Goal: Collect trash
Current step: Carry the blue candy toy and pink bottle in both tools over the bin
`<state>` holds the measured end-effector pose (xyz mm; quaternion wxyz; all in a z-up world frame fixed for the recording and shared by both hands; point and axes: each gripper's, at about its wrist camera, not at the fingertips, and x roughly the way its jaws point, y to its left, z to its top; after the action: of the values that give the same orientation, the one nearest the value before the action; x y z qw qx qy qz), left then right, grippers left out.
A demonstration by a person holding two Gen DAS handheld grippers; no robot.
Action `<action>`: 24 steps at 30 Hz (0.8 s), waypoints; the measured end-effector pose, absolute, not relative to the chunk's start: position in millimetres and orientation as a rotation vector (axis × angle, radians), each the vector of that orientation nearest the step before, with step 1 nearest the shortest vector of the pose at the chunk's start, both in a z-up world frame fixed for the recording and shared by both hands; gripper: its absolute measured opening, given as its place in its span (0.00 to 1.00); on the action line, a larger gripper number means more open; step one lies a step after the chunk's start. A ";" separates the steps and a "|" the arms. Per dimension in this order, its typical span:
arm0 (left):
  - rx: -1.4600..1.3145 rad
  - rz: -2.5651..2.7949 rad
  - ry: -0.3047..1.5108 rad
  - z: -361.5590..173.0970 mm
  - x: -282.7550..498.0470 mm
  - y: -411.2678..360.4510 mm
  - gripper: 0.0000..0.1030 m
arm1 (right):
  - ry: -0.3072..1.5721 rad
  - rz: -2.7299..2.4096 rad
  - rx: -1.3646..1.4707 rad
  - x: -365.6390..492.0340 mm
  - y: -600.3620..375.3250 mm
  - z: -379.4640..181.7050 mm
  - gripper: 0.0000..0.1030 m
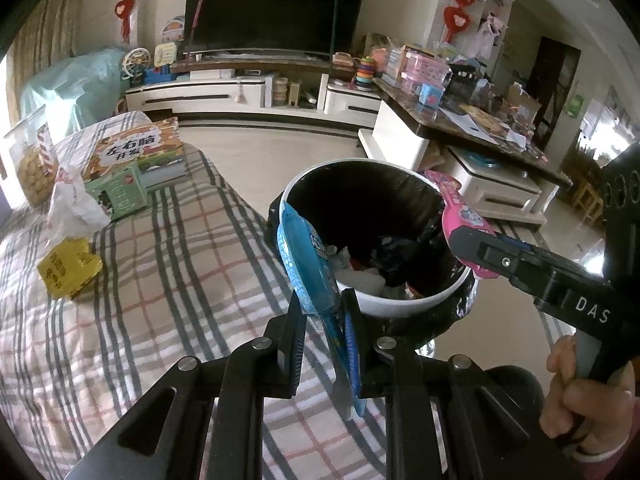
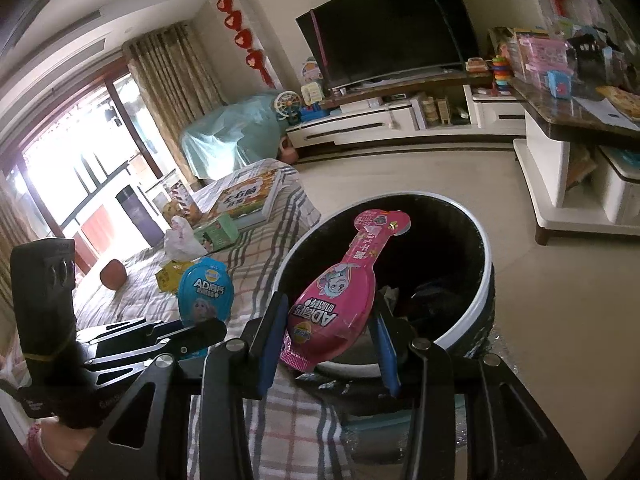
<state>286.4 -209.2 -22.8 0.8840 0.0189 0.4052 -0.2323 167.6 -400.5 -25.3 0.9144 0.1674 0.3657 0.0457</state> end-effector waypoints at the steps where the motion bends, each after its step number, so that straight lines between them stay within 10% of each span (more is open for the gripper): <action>1: 0.040 -0.484 0.843 -22.8 287.6 -210.0 0.16 | 0.753 0.091 0.345 168.0 -402.3 -25.5 0.40; 24: 0.077 -0.555 0.866 -30.2 330.1 -256.8 0.16 | 0.773 0.056 0.359 195.7 -433.7 -34.0 0.40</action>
<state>330.1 -256.8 -30.2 0.8698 0.0368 0.4143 -0.2653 195.7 -433.7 -34.0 0.9102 0.1743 0.3748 0.0271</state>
